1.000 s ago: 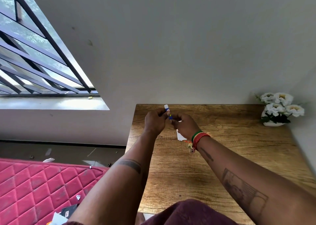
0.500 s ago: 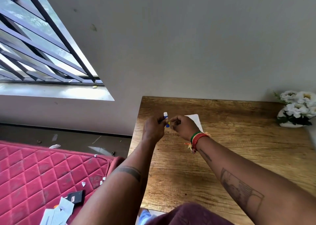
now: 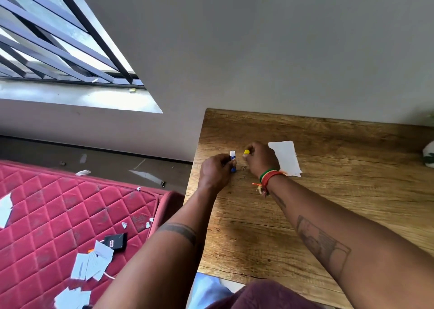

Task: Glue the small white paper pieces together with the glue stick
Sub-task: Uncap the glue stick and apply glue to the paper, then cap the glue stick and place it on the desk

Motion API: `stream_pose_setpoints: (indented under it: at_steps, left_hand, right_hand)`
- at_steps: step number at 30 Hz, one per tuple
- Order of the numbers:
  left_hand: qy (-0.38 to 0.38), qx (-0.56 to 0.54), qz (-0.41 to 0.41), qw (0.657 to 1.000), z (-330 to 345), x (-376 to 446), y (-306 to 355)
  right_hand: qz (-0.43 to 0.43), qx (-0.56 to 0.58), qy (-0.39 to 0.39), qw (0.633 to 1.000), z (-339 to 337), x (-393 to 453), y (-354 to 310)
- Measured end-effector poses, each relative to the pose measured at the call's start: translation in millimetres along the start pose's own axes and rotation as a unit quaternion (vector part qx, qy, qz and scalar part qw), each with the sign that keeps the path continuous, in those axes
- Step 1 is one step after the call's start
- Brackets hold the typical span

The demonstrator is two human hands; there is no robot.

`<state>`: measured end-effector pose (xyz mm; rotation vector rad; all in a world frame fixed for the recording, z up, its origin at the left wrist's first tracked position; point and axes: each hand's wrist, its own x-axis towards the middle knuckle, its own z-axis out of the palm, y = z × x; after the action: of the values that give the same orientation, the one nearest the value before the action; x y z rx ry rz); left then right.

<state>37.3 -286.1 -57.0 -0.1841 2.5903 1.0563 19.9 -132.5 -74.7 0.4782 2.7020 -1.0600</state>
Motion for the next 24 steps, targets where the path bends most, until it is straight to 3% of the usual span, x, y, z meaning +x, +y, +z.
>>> stream_pose_setpoints:
  at_steps: [5,8,11,24]
  left_hand:
    - [0.007,-0.006,0.016,1.0,2.9,1.7,8.9]
    - [0.013,0.005,0.036,0.999,6.7,0.1,23.3]
    - [0.022,0.02,0.066,0.997,10.0,-2.1,38.5]
    - [0.031,0.081,0.173,0.981,12.9,-12.5,93.3]
  right_hand:
    - [0.046,0.183,-0.018,0.982,-19.7,-0.7,9.1]
    - [0.088,0.336,-0.037,0.937,-37.7,-5.7,10.7]
    - [0.083,0.414,-0.065,0.904,-55.8,-9.4,9.6]
    - [-0.023,0.332,-0.041,0.942,-120.1,-29.8,6.1]
